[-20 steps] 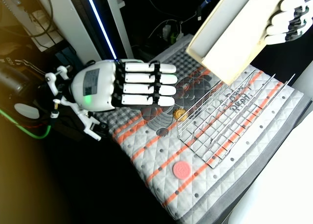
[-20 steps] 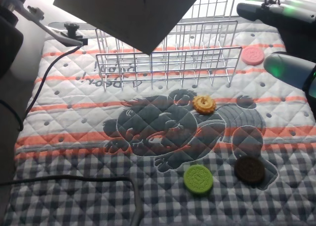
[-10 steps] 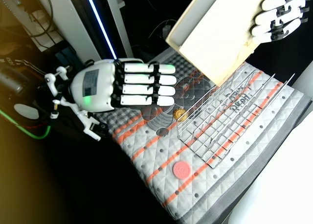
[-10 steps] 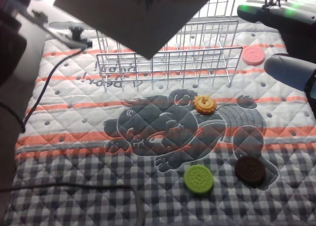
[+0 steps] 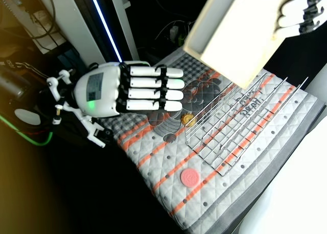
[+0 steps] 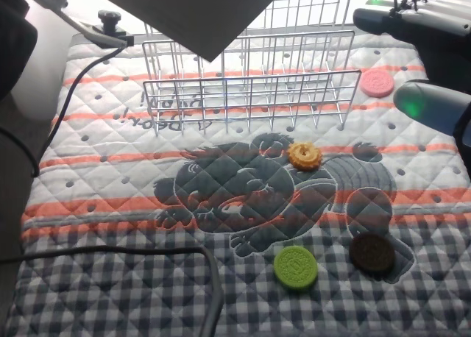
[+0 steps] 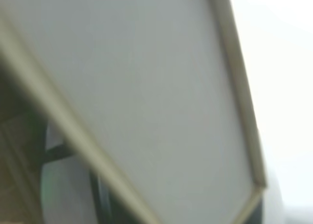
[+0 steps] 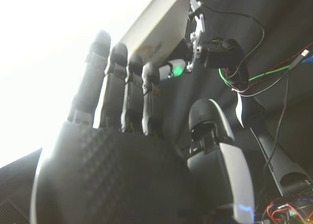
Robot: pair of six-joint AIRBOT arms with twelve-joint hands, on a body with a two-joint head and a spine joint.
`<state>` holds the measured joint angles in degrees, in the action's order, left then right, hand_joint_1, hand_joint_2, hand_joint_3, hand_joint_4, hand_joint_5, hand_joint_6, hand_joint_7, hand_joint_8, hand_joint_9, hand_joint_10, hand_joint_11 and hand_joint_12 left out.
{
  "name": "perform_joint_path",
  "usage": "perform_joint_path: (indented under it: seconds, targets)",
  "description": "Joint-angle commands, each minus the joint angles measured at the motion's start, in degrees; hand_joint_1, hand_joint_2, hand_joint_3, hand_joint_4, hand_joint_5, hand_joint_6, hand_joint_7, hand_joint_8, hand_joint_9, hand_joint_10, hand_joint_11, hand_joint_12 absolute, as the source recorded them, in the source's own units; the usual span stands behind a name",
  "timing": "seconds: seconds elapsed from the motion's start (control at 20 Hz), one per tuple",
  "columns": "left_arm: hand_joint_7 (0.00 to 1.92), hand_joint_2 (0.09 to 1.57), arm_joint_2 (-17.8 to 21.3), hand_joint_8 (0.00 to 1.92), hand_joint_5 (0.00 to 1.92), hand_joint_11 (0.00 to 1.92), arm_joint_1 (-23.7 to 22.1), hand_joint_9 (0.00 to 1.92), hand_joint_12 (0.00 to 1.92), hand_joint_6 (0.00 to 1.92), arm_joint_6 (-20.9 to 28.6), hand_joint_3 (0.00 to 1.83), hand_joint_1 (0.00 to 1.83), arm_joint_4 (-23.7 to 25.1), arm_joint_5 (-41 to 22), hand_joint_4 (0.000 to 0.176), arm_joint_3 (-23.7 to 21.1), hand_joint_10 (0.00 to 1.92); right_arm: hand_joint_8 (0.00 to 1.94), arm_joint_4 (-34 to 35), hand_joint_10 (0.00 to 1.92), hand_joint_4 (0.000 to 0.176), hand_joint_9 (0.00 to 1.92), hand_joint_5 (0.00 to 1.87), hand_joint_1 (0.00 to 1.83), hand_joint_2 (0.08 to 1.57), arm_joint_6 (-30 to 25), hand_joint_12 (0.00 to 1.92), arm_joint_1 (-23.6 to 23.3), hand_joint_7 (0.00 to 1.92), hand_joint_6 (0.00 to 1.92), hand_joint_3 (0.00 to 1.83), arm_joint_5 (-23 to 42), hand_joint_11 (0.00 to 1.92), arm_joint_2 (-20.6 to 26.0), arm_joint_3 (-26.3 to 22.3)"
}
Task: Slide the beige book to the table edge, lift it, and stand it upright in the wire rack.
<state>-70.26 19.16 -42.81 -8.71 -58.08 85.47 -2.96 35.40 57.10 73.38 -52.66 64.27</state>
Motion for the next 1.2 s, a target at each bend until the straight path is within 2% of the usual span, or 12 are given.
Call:
perform_joint_path:
  seconds: [0.0, 0.15, 0.2, 0.25, 0.35, 0.4, 0.5, 0.65, 0.9, 1.0, 1.1, 1.15]
  targets:
    - [1.23, 1.03, 0.1, 0.47, 1.03, 1.16, -0.3, 1.19, 0.96, 0.72, 0.9, 0.0, 1.41, -0.7, -6.7, 0.0, 0.5, 0.93, 0.01, 1.4, 0.02, 0.0, 0.41, 0.34, 0.1, 1.4, -0.5, 0.03, -0.2, 0.38, 0.0, 0.0, 6.9, 0.44, -0.2, 0.2]
    - [1.2, 1.04, 0.1, 0.52, 0.98, 1.13, 0.2, 1.18, 0.99, 0.81, 0.9, 0.0, 1.4, -0.7, -6.8, 0.0, 0.7, 0.93, 0.0, 1.4, 0.01, 0.0, 0.43, 0.34, 0.1, 1.39, -0.5, 0.02, 0.0, 0.38, 0.0, 0.0, 6.9, 0.45, -0.2, 0.3]
    - [1.28, 1.02, 0.1, 0.58, 1.1, 1.14, 0.4, 1.29, 1.15, 0.65, 0.9, 0.0, 1.32, -0.7, -7.0, 0.0, 0.7, 0.68, 0.01, 1.4, 0.02, 0.0, 0.46, 0.34, 0.1, 1.4, -0.5, 0.03, 0.1, 0.4, 0.0, 0.0, 6.9, 0.47, -0.3, 0.4]
    - [1.35, 1.01, 0.1, 0.46, 1.11, 1.12, 0.7, 1.42, 1.12, 0.69, 0.9, 0.0, 1.29, -0.7, -7.3, 0.0, 0.7, 0.35, 0.0, 1.4, 0.02, 0.005, 0.46, 0.34, 0.1, 1.39, -0.7, 0.03, 0.1, 0.39, 0.0, 0.0, 6.9, 0.49, -0.4, 0.5]
    - [1.37, 1.01, 0.2, 0.41, 1.1, 1.14, 1.1, 1.47, 1.04, 0.73, 1.0, 0.0, 1.29, -0.6, -7.7, 0.0, 0.7, 0.24, 0.0, 1.3, 0.01, 0.009, 0.45, 0.33, 0.08, 1.39, -1.0, 0.02, 0.1, 0.38, 0.0, 0.0, 7.0, 0.49, -0.4, 0.7]
    - [1.39, 1.01, 0.2, 0.16, 1.08, 1.13, 1.2, 1.29, 0.99, 0.65, 1.1, 0.0, 1.39, -0.6, -7.8, 0.0, 0.7, 0.7, 0.0, 1.3, 0.0, 0.0, 0.37, 0.31, 0.1, 1.42, -1.1, 0.01, 0.1, 0.33, 0.0, 0.01, 7.0, 0.4, -0.4, 0.7]
    - [1.21, 1.05, 0.1, 0.52, 0.97, 1.09, 2.3, 1.15, 0.9, 0.82, 1.5, 0.0, 1.4, -0.7, -8.4, 0.0, 0.5, 0.95, 0.0, 1.2, 0.0, 0.0, 0.34, 0.31, 0.12, 1.45, -1.2, 0.0, 0.2, 0.32, 0.0, 0.01, 7.0, 0.38, -0.6, 0.9]
    - [1.23, 1.04, -0.1, 0.48, 0.97, 1.08, 3.3, 1.14, 0.94, 0.91, 1.9, 0.0, 1.4, -0.7, -9.3, 0.0, 0.4, 0.93, 0.0, 1.1, 0.01, 0.0, 0.35, 0.32, 0.13, 1.46, -1.4, 0.01, 0.2, 0.33, 0.0, 0.01, 7.0, 0.4, -0.7, 1.0]
    - [1.13, 1.07, -0.3, 0.73, 0.97, 0.99, 4.8, 1.03, 1.18, 0.74, 2.3, 0.0, 1.4, -1.6, -10.1, 0.0, 0.2, 1.17, 0.0, 1.0, 0.01, 0.0, 0.35, 0.3, 0.11, 1.48, -1.7, 0.01, 0.2, 0.33, 0.0, 0.0, 7.0, 0.39, -0.9, 1.2]
    - [1.27, 1.03, -0.4, 0.67, 1.08, 1.02, 5.7, 1.24, 1.11, 0.68, 2.3, 0.0, 1.3, -2.1, -10.2, 0.0, 0.0, 0.68, 0.0, 1.0, 0.01, 0.0, 0.35, 0.31, 0.11, 1.48, -1.7, 0.01, 0.2, 0.33, 0.0, 0.0, 7.0, 0.4, -1.0, 1.2]
    - [1.29, 1.03, -0.6, 0.65, 1.11, 1.02, 6.9, 1.31, 1.1, 0.62, 2.3, 0.0, 1.3, -3.3, -10.9, 0.0, -0.2, 0.5, 0.0, 1.0, 0.01, 0.0, 0.35, 0.31, 0.11, 1.47, -1.8, 0.01, 0.2, 0.33, 0.0, 0.0, 7.0, 0.39, -1.0, 1.3]
    - [1.23, 1.03, -0.7, 0.6, 1.05, 1.02, 7.6, 1.13, 1.07, 0.67, 2.3, 0.01, 1.38, -4.1, -11.3, 0.0, -0.3, 0.93, 0.0, 1.0, 0.0, 0.0, 0.35, 0.31, 0.11, 1.47, -1.9, 0.01, 0.2, 0.33, 0.0, 0.0, 7.0, 0.39, -1.0, 1.3]
